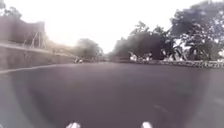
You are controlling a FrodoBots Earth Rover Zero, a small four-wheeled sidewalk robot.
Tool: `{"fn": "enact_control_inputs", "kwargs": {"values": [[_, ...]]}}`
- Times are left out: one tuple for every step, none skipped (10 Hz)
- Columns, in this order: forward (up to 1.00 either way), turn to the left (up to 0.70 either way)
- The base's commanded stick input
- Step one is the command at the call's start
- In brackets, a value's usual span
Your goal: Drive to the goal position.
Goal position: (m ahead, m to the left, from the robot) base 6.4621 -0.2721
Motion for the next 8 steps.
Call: {"fn": "enact_control_inputs", "kwargs": {"values": [[0.70,0.00],[0.70,0.00],[0.70,0.00],[0.70,0.00],[0.70,0.00],[0.70,0.00],[0.70,0.00],[0.70,0.00]]}}
